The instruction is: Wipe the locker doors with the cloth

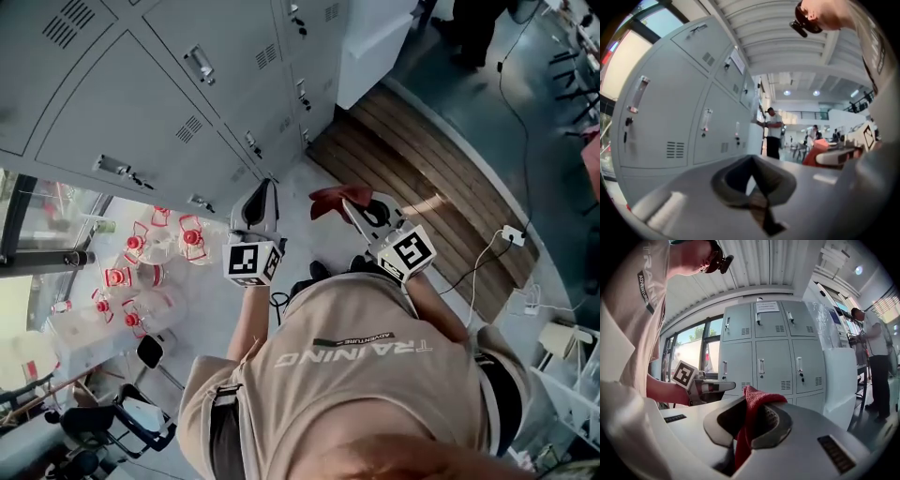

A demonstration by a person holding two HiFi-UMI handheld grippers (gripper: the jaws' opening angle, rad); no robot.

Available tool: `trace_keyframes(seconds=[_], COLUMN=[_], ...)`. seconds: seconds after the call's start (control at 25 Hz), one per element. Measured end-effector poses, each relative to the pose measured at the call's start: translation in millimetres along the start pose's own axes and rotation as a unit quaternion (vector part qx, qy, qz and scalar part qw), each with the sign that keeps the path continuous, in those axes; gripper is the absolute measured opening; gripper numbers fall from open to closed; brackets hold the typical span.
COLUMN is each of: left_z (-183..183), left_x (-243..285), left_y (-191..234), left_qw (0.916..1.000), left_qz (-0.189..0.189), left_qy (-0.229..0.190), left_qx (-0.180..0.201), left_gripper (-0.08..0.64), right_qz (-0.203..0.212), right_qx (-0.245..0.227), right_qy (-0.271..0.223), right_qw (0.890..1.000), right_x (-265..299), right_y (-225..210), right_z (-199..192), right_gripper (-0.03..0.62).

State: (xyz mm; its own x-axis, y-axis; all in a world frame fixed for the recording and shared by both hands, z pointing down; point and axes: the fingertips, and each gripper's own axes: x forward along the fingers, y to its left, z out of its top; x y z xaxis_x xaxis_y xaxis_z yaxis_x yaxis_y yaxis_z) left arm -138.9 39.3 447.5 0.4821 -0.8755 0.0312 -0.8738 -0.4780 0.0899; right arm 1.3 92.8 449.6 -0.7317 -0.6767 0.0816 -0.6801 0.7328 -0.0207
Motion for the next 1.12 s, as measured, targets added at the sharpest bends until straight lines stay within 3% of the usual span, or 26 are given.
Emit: trace_keyframes(seconds=[0.2, 0.4, 0.68, 0.84, 0.96, 1.12], left_z=[-14, -9, 25, 43, 47, 48], left_x=[7, 18, 69, 92, 97, 94], left_y=[31, 65, 103, 119, 127, 136], left_qw=[0.9989, 0.9946, 0.9832, 0.9722, 0.9632, 0.9574], left_qz=[0.035, 0.099, 0.182, 0.234, 0.268, 0.289], left_qy=[0.025, 0.03, 0.014, -0.01, -0.017, -0.002], left_qx=[-0.016, -0.003, 0.005, -0.001, -0.012, -0.001], left_gripper=[0.005, 0.005, 0.005, 0.005, 0.005, 0.005], right_qz=[0.025, 0.083, 0.185, 0.241, 0.268, 0.285], right_qx=[0.01, 0.02, -0.002, -0.012, -0.017, -0.012], right_qy=[0.002, -0.015, -0.009, -0.01, -0.01, -0.023], right_qw=[1.0, 0.996, 0.983, 0.97, 0.963, 0.958], right_x=[38, 89, 151, 181, 204, 233], right_y=[-17, -43, -95, -119, -130, -133], right_z=[1, 3, 14, 16, 16, 27], right_gripper=[0.028, 0.028, 0.028, 0.028, 0.028, 0.028])
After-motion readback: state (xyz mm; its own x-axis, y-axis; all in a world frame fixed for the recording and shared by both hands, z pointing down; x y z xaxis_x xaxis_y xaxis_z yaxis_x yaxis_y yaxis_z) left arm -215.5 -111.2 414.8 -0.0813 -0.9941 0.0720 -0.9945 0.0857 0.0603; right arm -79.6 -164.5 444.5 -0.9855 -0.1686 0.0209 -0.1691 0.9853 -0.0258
